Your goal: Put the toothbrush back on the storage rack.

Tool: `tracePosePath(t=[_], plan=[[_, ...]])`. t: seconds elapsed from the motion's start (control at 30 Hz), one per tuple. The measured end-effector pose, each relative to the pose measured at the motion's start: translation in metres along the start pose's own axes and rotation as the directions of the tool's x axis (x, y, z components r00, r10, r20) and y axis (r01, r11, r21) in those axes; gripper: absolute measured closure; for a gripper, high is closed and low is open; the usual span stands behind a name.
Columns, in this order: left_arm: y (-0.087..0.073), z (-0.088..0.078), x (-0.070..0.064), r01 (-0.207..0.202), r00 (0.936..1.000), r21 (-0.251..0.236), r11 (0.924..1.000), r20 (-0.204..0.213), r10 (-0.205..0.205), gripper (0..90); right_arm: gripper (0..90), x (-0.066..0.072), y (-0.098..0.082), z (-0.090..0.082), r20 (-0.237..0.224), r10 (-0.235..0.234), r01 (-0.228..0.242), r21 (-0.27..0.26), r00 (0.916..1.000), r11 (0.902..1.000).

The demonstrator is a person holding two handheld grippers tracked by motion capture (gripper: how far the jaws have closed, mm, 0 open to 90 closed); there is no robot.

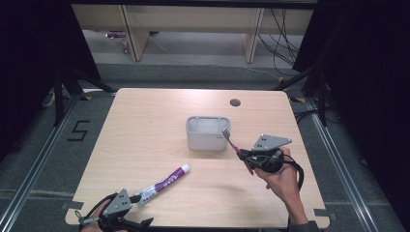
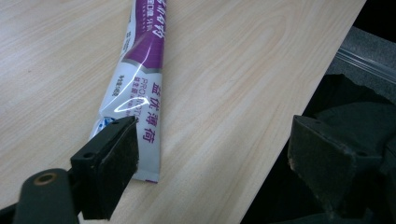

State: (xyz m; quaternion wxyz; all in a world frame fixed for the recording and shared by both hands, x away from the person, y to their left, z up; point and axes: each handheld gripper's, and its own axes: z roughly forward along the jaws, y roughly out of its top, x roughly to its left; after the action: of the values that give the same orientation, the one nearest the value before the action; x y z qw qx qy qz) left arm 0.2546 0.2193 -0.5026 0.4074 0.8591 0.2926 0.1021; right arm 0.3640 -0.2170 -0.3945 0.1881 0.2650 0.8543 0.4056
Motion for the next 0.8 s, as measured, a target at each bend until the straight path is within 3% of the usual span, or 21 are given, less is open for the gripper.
tracePosePath(t=[0.07, 0.17, 0.23, 0.3, 0.37, 0.43, 0.53, 0.67, 0.73, 0.77, 0.8], plan=[[0.000, 0.001, -0.001, 0.016, 0.9999, -0.014, 0.9998, 0.000, -0.016, 15.7, 83.0, 0.000, 0.001, 0.000, 0.003, 0.015, -0.015, -0.017, 0.9999, 0.9997], [0.000, -0.001, 0.001, -0.011, 0.9999, 0.008, 0.9999, -0.006, 0.011, 15.7, 83.0, -0.002, 0.005, -0.001, 0.026, 0.006, -0.005, -0.048, 0.9996, 0.9988], [0.000, 0.001, -0.001, 0.022, 0.9998, -0.021, 0.9995, 0.000, -0.022, 15.7, 83.0, -0.002, 0.007, -0.003, 0.024, 0.031, -0.030, -0.052, 0.9992, 0.9982], [0.000, 0.001, -0.002, 0.030, 0.9995, -0.025, 0.9992, 0.002, -0.030, 15.7, 83.0, -0.005, 0.009, -0.002, 0.021, 0.037, -0.036, -0.073, 0.9991, 0.9967], [0.000, -0.001, 0.001, -0.013, 0.9999, 0.009, 0.9999, -0.004, 0.013, 15.7, 83.0, -0.007, 0.010, -0.002, 0.030, 0.047, -0.045, -0.080, 0.9984, 0.9957], [0.000, 0.000, -0.001, 0.009, 1.0000, -0.010, 0.9999, -0.004, -0.009, 15.7, 83.0, -0.009, 0.012, 0.000, 0.029, 0.059, -0.056, -0.112, 0.9978, 0.9922], [0.000, -0.001, 0.001, -0.013, 0.9999, 0.008, 0.9999, -0.005, 0.014, 15.7, 83.0, -0.010, 0.014, 0.001, 0.034, 0.076, -0.071, -0.132, 0.9965, 0.9887], [0.000, 0.000, 0.000, 0.000, 1.0000, -0.003, 1.0000, -0.004, 0.000, 15.7, 83.0, -0.013, 0.018, 0.003, 0.048, 0.099, -0.089, -0.175, 0.9939, 0.9805], [0.000, -0.001, 0.001, -0.014, 0.9999, 0.008, 0.9999, -0.005, 0.014, 15.7, 83.0, -0.012, 0.020, 0.003, 0.031, 0.126, -0.119, -0.165, 0.9916, 0.9790], [0.000, 0.000, 0.000, -0.004, 1.0000, 0.002, 1.0000, 0.001, 0.004, 15.7, 83.0, -0.015, 0.021, 0.004, 0.040, 0.110, -0.102, -0.171, 0.9931, 0.9800], [0.000, 0.001, -0.001, 0.012, 0.9999, -0.016, 0.9998, -0.004, -0.012, 15.7, 83.0, -0.015, 0.022, 0.005, 0.034, 0.123, -0.115, -0.179, 0.9918, 0.9770]])
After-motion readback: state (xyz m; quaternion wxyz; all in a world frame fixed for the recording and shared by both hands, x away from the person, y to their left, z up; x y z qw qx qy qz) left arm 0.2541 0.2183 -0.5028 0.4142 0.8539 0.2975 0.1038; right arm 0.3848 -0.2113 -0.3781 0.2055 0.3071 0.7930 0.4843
